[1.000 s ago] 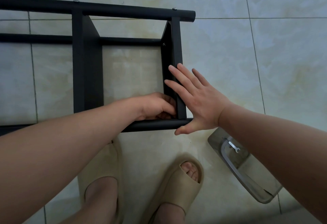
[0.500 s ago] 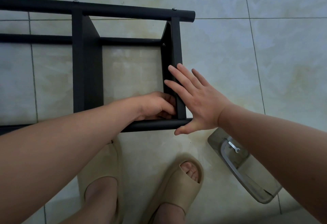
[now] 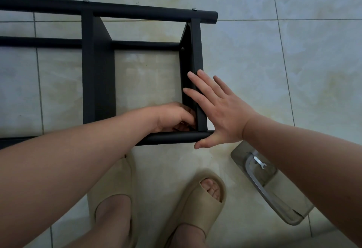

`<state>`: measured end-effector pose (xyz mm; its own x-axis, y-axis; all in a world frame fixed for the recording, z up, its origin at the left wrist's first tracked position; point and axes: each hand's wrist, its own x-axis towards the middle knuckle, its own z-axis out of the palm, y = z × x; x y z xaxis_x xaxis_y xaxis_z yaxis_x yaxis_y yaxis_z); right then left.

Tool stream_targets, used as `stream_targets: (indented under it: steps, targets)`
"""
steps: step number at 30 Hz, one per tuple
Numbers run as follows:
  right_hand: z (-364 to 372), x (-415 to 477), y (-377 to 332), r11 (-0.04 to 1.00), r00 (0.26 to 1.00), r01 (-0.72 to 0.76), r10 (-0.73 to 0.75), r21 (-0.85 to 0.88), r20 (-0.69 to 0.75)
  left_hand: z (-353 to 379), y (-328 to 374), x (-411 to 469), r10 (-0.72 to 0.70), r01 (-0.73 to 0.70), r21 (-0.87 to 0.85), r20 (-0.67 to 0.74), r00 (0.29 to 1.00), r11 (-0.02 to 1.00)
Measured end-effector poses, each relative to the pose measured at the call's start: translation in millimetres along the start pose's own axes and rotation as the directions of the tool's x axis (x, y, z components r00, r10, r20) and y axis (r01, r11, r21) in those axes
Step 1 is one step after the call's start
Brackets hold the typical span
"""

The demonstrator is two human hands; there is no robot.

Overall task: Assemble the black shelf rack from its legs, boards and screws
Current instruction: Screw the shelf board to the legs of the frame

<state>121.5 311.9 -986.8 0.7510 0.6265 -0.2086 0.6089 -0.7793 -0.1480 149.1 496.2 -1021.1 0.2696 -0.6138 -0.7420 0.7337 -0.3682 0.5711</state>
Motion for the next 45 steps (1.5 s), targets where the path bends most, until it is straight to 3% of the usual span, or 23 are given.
stream_targets:
  steps: [5,14,19,27,31,34,42,45]
  targets:
    - [-0.7,0.2,-0.3,1.000,1.000,-0.006,0.006,-0.007,0.012,0.1,-1.1,-1.3,0.004,0.000,0.130,-0.025,1.000,0.992]
    - [-3.8,0.2,-1.2,1.000,0.999,-0.012,0.013,-0.016,0.037,-3.2,-2.4,1.4,0.007,-0.006,-0.044,0.023,1.000,0.999]
    - [-4.1,0.2,-1.6,1.000,0.999,-0.011,0.012,-0.017,0.039,0.1,-3.4,1.6,0.009,-0.006,0.128,-0.020,1.000,0.992]
    - [-4.4,0.5,-1.4,1.000,0.999,-0.011,0.011,-0.014,0.043,-5.1,-4.1,4.0,0.032,-0.031,-0.046,0.030,0.999,0.998]
    - [-4.5,0.5,-1.2,1.000,0.999,-0.012,0.013,-0.015,0.049,-2.4,-3.6,2.7,0.015,-0.016,0.029,0.049,0.999,0.999]
    - [-4.0,0.5,-1.1,1.000,0.999,-0.011,0.011,-0.012,0.042,-0.2,-3.5,2.6,0.029,-0.027,0.111,-0.018,0.999,0.993]
    - [-1.9,0.6,-0.5,1.000,0.999,-0.011,0.011,-0.012,0.036,-4.5,-3.6,3.6,0.033,-0.033,-0.023,0.012,0.999,0.999]
    - [-1.6,0.4,-0.5,1.000,1.000,-0.007,0.007,-0.012,0.027,-2.7,-4.0,3.9,0.029,-0.029,0.038,0.002,1.000,0.999]
